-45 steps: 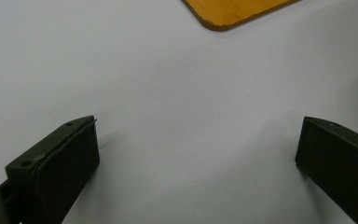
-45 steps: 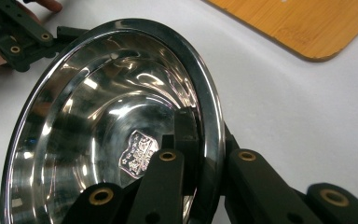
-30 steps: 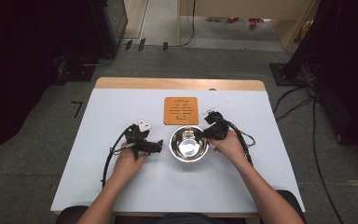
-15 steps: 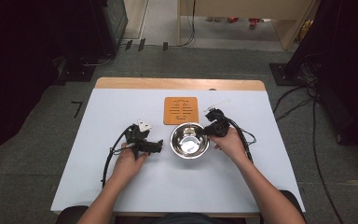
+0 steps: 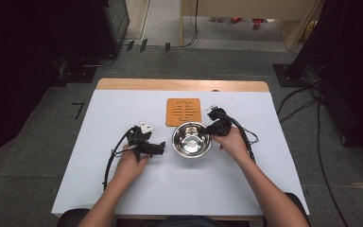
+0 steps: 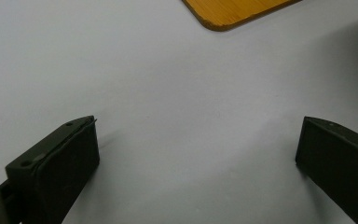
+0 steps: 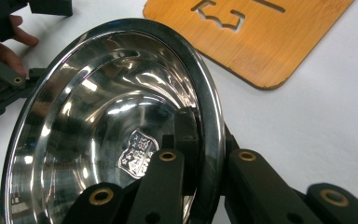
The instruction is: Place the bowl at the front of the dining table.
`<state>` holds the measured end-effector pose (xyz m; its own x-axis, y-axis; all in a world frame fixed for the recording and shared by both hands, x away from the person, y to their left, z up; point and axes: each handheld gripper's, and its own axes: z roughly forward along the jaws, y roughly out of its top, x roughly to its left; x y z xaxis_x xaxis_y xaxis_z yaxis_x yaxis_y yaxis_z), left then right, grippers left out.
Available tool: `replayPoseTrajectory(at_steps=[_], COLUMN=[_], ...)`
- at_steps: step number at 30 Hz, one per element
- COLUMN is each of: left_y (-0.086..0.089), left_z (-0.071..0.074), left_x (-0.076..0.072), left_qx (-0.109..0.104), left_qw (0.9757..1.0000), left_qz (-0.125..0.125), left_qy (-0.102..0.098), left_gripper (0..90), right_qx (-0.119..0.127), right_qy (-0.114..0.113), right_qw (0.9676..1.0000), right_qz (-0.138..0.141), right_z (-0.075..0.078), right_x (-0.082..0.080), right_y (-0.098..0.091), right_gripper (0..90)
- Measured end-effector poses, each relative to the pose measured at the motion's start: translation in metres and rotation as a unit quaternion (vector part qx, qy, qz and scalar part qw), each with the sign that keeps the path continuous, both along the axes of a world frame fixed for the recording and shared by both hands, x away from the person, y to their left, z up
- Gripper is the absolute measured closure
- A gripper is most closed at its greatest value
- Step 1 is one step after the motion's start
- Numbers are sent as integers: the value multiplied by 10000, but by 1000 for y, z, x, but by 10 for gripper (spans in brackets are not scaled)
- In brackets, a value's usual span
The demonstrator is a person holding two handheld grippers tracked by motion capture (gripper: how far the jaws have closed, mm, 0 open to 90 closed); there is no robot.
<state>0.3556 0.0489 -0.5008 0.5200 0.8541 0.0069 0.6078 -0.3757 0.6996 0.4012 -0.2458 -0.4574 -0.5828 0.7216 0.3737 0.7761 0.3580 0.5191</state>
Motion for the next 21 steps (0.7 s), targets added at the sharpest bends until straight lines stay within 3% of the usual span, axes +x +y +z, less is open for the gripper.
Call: replayPoseTrajectory(at_steps=[21], left_y=[0], left_z=[0], left_x=[0], left_qx=[-4], left_qw=[10000], left_qz=[-1], left_qy=[0], left_gripper=[0], right_qx=[1], right_qy=[35], right_qw=[10000], right_qz=[-53], right_z=[5], right_x=[14], right_y=[3], right_gripper=[873])
